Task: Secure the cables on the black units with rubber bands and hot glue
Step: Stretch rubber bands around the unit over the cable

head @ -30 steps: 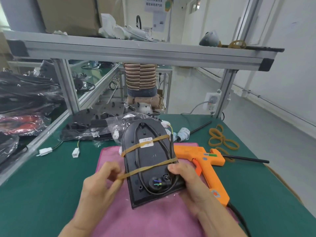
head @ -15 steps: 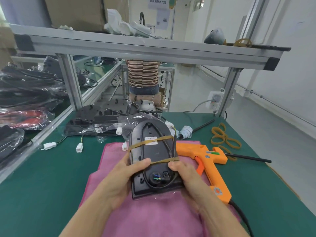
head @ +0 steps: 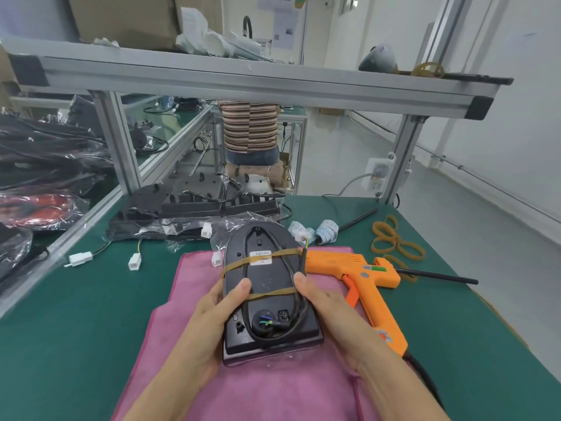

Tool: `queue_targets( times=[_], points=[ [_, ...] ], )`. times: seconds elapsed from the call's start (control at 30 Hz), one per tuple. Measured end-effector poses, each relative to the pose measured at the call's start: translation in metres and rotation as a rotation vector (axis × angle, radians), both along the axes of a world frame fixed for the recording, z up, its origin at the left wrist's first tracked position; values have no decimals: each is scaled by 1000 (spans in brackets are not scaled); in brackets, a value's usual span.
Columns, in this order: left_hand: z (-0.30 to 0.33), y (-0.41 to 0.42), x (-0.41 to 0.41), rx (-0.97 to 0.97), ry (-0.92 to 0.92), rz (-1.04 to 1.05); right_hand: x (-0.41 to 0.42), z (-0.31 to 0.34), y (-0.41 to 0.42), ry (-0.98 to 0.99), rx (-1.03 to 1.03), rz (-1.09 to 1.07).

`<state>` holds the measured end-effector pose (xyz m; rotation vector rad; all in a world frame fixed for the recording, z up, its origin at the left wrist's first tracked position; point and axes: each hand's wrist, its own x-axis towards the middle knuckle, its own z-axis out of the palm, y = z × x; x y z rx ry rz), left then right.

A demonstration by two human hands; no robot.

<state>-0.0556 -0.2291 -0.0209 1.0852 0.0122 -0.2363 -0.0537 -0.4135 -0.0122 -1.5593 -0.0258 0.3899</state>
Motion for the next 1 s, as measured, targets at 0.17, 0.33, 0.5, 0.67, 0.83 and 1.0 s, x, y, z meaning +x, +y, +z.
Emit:
queue_targets(
  times=[0.17, 0.33, 0.5, 0.67, 0.83, 1.0],
  points=[
    [-7, 4, 5, 37, 89, -60, -2, -1, 3, -31, -345, -50],
    [-18, 5, 4, 71, 144, -42, -3, -2, 0, -313, -994, -173],
    [-19, 6, 3, 109, 179, -23, 13, 0, -21, -336, -1470, -247],
    [-17, 4, 1, 149, 189, -14, 24, -1, -45, -190, -1602, -310],
    [-16, 3, 0, 161, 194, -21, 35, -2, -53, -102, -1651, -314],
    [-15, 3, -1, 160, 189, -24, 40, -2, -55, -61, -1622, -282]
  ],
)
